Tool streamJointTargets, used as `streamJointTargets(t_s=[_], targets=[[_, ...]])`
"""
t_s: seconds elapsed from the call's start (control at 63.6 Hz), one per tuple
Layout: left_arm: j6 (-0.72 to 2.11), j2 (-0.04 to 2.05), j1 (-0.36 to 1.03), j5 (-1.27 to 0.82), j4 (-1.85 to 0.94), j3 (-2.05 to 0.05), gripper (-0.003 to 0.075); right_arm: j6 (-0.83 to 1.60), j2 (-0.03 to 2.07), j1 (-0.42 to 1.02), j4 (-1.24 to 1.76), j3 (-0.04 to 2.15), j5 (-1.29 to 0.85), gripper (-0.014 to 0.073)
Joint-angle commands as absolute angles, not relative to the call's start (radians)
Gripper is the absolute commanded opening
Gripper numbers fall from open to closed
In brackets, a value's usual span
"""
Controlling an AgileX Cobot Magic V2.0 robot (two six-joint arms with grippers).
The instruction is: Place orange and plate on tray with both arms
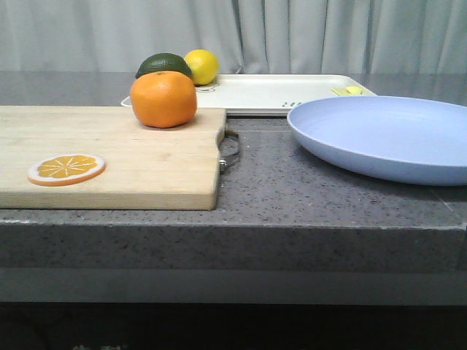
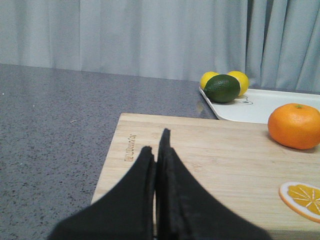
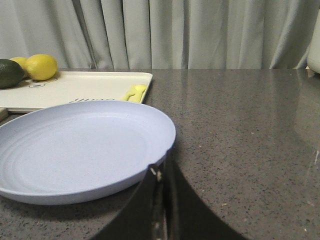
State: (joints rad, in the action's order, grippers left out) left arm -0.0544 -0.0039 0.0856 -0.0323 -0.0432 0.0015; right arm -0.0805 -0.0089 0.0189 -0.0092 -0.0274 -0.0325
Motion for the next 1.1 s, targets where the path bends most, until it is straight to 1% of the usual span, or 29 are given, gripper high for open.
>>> streamJointTargets(t_s=[0.0, 0.157, 0.252, 0.33, 0.487, 0.629, 0.77, 0.896, 1.085], targets=[[-0.058, -0.024, 0.081, 0.052, -0.053, 0.007, -0.0018, -0.079, -0.032, 0.010, -0.021, -0.023, 0.060, -0.0068], [-0.058, -0.024, 0.081, 0.098, -0.053, 0.005, -0.0018, -0.079, -0.032, 0.010, -0.021, -0.019, 0.087, -0.0068], [-0.058, -0.023, 0.083, 0.109, -0.053, -0.040, -0.0018, -0.079, -0.032, 0.010, -0.021, 0.017, 0.075, -0.0068], [-0.058, -0.017, 0.083, 0.040, -0.053, -0.112, -0.0018, -0.079, -0.032, 0.010, -0.021, 0.074, 0.032, -0.0068], [-0.058, 0.039, 0.083, -0.120, -0.053, -0.320, -0.0018, -0.079, -0.010, 0.010, -0.037, 0.245, -0.089, -0.0068], [-0.056, 0.172, 0.083, -0.255, -0.049, -0.531, -0.0018, -0.079, 0.091, 0.010, -0.060, 0.429, -0.239, -0.0068], [-0.056, 0.324, 0.083, -0.375, -0.049, -0.693, -0.0018, -0.079, 0.225, 0.010, -0.062, 0.566, -0.375, -0.0068], [-0.056, 0.432, 0.083, -0.412, -0.049, -0.751, -0.0018, -0.079, 0.334, 0.010, -0.062, 0.633, -0.446, -0.0068], [-0.056, 0.516, 0.083, -0.419, -0.052, -0.751, -0.0018, -0.079, 0.432, 0.010, -0.062, 0.630, -0.456, -0.0068]])
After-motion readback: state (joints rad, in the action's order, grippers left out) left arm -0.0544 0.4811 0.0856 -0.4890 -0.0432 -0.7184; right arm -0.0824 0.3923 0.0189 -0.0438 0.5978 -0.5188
